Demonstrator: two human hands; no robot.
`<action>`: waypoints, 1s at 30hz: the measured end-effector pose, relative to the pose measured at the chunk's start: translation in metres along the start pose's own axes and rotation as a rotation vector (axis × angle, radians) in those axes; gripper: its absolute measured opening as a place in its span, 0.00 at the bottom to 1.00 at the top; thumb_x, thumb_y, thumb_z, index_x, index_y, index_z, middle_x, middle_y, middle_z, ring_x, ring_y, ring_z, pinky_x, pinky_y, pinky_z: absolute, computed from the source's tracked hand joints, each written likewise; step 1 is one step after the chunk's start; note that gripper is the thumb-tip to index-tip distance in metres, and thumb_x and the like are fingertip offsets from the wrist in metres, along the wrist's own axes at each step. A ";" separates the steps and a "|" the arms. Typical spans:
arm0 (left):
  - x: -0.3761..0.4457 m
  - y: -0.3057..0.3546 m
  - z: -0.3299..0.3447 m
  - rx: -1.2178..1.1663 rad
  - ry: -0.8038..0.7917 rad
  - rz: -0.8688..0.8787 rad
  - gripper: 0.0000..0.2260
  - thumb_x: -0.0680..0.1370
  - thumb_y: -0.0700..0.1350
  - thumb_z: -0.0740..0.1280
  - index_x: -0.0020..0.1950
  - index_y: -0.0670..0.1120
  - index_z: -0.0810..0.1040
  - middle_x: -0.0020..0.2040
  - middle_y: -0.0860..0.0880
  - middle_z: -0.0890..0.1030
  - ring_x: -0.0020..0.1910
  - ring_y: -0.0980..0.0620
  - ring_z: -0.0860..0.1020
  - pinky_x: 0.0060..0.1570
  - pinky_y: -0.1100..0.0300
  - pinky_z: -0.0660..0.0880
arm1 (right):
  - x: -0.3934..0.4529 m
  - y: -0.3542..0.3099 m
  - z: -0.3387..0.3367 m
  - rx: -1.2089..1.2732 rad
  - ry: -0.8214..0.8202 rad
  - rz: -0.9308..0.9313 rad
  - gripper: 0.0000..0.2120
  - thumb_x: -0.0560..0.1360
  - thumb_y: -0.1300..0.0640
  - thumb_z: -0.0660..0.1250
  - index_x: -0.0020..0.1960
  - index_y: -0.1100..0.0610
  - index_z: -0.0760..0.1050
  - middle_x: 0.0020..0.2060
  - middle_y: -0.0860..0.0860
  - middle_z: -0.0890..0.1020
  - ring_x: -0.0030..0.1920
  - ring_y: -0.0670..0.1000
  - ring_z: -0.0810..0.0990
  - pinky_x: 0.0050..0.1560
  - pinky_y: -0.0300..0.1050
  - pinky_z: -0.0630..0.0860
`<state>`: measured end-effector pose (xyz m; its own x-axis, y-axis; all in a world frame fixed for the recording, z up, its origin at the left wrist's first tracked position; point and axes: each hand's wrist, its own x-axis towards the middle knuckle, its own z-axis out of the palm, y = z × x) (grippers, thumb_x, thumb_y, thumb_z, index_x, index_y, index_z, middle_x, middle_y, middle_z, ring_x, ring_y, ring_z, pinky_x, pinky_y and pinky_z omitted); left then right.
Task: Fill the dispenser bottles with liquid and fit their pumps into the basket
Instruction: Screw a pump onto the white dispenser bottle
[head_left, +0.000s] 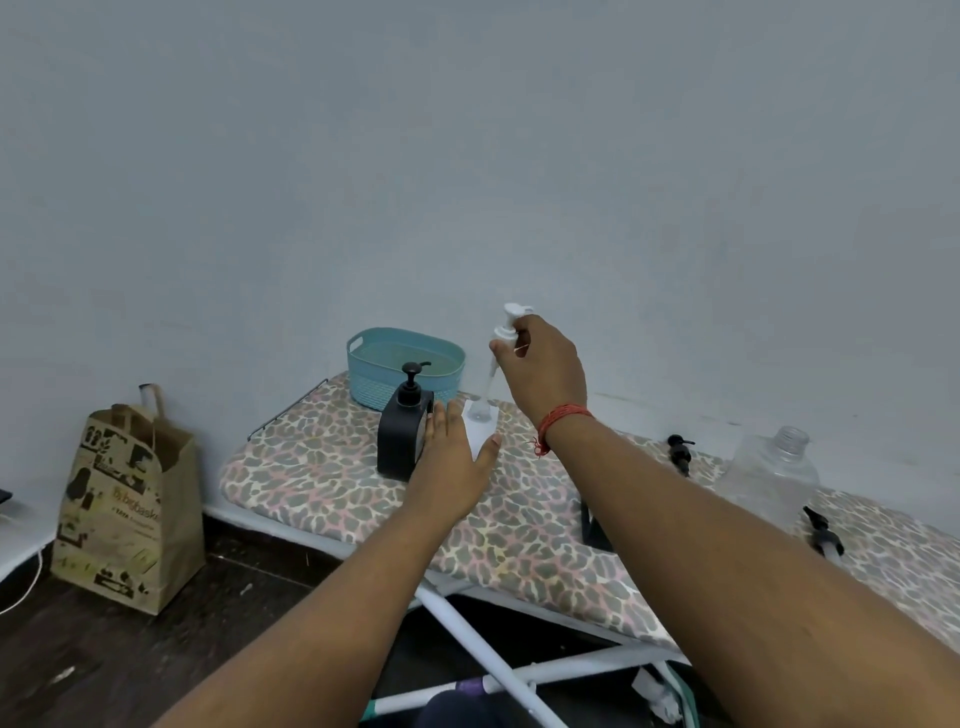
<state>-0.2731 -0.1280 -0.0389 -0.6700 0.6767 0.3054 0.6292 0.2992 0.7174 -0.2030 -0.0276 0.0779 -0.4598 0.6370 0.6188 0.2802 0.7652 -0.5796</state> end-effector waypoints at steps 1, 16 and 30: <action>0.001 0.000 0.002 -0.009 0.002 0.000 0.37 0.83 0.59 0.58 0.82 0.42 0.44 0.83 0.44 0.47 0.81 0.50 0.45 0.78 0.54 0.45 | 0.001 0.001 0.001 0.001 -0.005 -0.006 0.15 0.76 0.47 0.67 0.62 0.47 0.77 0.52 0.42 0.83 0.46 0.44 0.79 0.49 0.43 0.76; 0.016 0.001 0.013 -0.163 0.062 -0.020 0.35 0.79 0.56 0.67 0.79 0.48 0.54 0.75 0.47 0.68 0.70 0.48 0.71 0.58 0.57 0.69 | -0.022 0.035 0.040 0.045 -0.124 0.049 0.11 0.75 0.48 0.68 0.56 0.49 0.77 0.40 0.41 0.76 0.43 0.47 0.77 0.44 0.43 0.75; 0.017 -0.003 0.014 -0.102 0.044 0.030 0.32 0.81 0.46 0.64 0.80 0.43 0.52 0.78 0.42 0.64 0.76 0.44 0.65 0.71 0.44 0.67 | -0.048 0.050 0.068 0.219 -0.147 0.112 0.12 0.74 0.55 0.70 0.57 0.52 0.75 0.52 0.48 0.80 0.54 0.51 0.78 0.56 0.52 0.77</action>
<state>-0.2811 -0.1076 -0.0443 -0.6696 0.6535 0.3530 0.6071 0.2078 0.7670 -0.2242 -0.0266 -0.0170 -0.5576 0.6839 0.4705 0.1544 0.6424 -0.7507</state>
